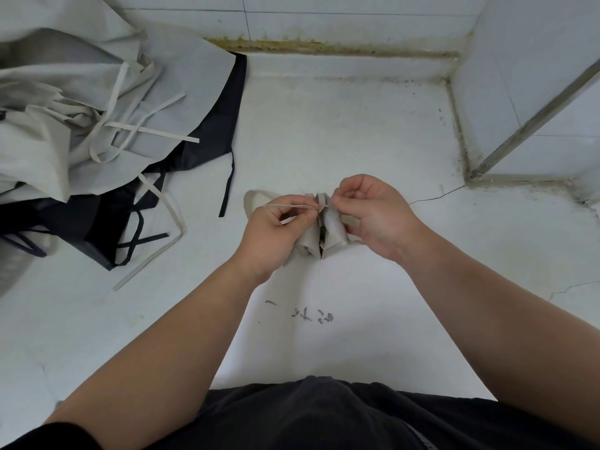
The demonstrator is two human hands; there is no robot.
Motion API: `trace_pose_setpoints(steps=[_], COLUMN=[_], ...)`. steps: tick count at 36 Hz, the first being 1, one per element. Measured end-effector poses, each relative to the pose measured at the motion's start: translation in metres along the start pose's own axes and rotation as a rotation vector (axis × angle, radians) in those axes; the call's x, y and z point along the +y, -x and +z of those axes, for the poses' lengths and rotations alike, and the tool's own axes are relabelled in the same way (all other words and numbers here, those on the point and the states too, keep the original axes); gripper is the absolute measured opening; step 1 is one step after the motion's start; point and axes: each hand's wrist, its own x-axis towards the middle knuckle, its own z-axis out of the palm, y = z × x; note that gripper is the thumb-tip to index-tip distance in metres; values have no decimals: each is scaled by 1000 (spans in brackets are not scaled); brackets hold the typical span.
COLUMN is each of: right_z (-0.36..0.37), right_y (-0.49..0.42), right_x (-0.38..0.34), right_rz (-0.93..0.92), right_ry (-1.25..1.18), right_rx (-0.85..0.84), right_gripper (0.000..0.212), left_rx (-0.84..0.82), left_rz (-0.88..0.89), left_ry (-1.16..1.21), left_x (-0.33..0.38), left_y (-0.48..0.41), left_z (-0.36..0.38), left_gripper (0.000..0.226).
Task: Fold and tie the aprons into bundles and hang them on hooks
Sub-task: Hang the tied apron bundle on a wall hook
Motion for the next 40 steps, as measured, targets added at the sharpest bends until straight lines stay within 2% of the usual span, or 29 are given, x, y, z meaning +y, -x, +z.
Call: trace_pose_setpoints(steps=[5, 12, 19, 24, 27, 32, 36, 40], right_z=[2, 3, 5, 4, 1, 7, 5, 7], right_y=[2, 1, -8, -4, -1, 4, 6, 6], right_x=[-1, 4, 1, 3, 4, 9, 15, 19], right_rz=[-8, -31, -55, -67, -52, -125, -108, -191], right_ry=[151, 367, 630, 649, 607, 564, 456, 599], right_rx=[-18, 55, 66, 7, -17, 25, 91, 174], right_gripper=[20, 13, 25, 38, 25, 30, 22, 14], left_rx=[21, 3, 8, 33, 59, 114, 126, 140], left_rz=[-3, 57, 96, 101, 86, 64, 20, -59], left_ry=[-6, -81, -160, -140, -130, -97, -39, 60], left_x=[-2, -2, -1, -2, -4, -3, -2, -2], left_y=[4, 10, 12, 13, 12, 8, 9, 13], left_z=[3, 4, 4, 5, 6, 5, 3, 5], left_gripper=[22, 30, 30, 28, 28, 28, 22, 17])
